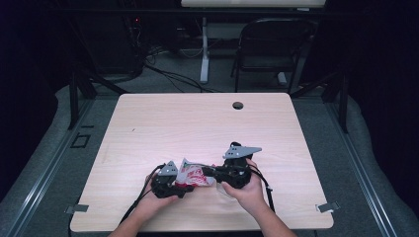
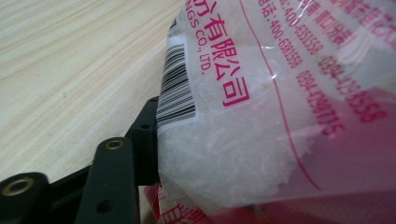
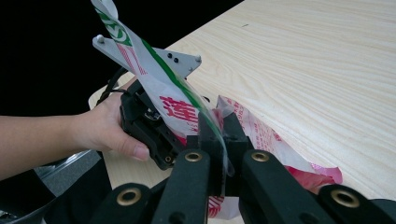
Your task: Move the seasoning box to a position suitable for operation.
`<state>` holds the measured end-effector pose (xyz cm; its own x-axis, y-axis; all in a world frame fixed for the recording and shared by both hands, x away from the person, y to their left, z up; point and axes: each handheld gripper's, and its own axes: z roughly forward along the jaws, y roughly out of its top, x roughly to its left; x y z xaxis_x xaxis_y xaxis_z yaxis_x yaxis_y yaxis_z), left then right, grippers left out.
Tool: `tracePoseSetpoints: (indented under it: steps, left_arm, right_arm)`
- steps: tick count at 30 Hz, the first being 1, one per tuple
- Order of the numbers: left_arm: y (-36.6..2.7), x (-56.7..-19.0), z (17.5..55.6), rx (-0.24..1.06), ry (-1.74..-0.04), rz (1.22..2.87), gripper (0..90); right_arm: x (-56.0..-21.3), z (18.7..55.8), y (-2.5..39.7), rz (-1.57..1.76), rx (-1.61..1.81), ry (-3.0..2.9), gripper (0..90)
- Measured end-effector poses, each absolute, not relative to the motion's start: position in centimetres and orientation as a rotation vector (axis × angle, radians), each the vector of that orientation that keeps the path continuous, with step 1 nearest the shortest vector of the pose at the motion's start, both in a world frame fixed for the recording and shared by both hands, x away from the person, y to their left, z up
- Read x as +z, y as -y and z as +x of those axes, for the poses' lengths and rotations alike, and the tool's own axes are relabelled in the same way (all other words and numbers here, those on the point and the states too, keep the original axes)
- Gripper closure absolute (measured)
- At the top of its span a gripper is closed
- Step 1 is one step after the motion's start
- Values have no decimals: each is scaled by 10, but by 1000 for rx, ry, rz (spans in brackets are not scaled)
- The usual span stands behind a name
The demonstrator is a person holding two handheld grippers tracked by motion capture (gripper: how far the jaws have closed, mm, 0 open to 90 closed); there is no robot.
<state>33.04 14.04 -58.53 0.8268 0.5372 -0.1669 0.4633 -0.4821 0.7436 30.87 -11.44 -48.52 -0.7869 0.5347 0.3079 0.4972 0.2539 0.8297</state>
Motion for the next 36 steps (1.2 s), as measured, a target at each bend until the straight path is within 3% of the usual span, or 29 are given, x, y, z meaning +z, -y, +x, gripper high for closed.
tracePoseSetpoints:
  steps: [20, 36]
  left_arm:
    - [-136, -576, 325, 280, -773, 2194, 578]
    - [-123, -553, 331, 522, -705, 2210, 590]
  right_arm:
    - [-485, 307, 116, 1021, 1559, -2445, 900]
    - [-476, 307, 130, 1024, 1579, -2383, 900]
